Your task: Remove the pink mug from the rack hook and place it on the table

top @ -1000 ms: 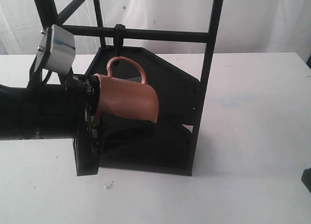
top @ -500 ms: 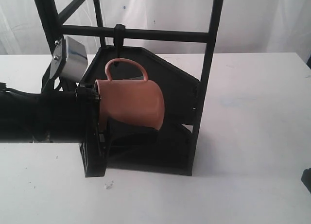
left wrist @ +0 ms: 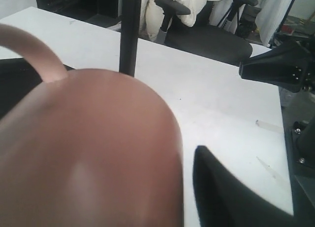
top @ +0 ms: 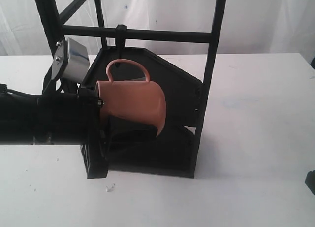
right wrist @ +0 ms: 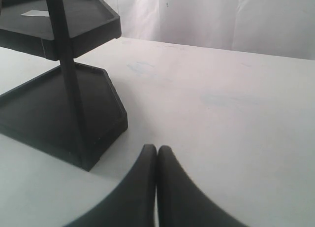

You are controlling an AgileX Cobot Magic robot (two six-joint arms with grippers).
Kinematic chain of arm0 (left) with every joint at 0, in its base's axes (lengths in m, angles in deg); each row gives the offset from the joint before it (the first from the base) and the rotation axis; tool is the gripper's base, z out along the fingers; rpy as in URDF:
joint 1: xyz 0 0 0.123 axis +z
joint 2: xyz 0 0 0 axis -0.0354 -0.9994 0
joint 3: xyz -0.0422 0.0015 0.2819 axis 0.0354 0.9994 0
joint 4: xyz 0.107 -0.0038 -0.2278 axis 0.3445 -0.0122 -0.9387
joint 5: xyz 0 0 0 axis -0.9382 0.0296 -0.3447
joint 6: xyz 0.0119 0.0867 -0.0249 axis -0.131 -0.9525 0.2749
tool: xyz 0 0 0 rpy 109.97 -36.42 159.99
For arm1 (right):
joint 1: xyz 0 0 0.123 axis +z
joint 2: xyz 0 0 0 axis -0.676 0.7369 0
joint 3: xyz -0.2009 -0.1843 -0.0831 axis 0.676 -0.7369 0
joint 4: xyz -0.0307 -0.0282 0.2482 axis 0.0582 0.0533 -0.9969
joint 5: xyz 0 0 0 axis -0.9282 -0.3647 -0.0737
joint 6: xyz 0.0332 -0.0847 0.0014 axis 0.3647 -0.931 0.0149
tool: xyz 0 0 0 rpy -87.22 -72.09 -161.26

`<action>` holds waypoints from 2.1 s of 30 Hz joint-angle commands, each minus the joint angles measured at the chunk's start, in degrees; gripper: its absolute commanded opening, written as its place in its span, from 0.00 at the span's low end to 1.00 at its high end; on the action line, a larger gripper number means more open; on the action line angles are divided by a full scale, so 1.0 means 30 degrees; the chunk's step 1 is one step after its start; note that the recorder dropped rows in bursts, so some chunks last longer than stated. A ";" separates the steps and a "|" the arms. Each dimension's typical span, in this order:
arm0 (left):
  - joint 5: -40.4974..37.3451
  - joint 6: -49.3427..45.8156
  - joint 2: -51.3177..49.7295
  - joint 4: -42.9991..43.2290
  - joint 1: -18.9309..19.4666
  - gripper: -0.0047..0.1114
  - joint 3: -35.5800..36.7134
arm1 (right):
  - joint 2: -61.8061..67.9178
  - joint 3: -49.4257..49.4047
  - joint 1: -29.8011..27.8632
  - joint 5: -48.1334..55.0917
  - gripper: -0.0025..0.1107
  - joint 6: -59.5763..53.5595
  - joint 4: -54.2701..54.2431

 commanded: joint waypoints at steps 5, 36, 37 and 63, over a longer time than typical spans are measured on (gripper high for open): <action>-0.0442 0.1072 0.0064 -0.0429 -0.0087 0.05 -0.0102 | -0.0060 -0.0040 -0.0165 -0.0177 0.02 0.0015 0.0000; -0.1843 0.2815 0.1323 0.2255 -0.0087 0.04 -0.0102 | -0.0060 -0.0040 -0.0165 -0.0177 0.02 0.0015 0.0000; -0.1980 0.2815 0.1323 0.2255 -0.0087 0.04 -0.0102 | -0.0060 -0.0040 -0.0165 -0.0177 0.02 0.0015 0.0000; -0.3823 1.0810 0.1323 1.3315 -0.0087 0.04 -0.0102 | -0.0060 -0.0040 -0.0165 -0.0177 0.02 0.0322 0.0000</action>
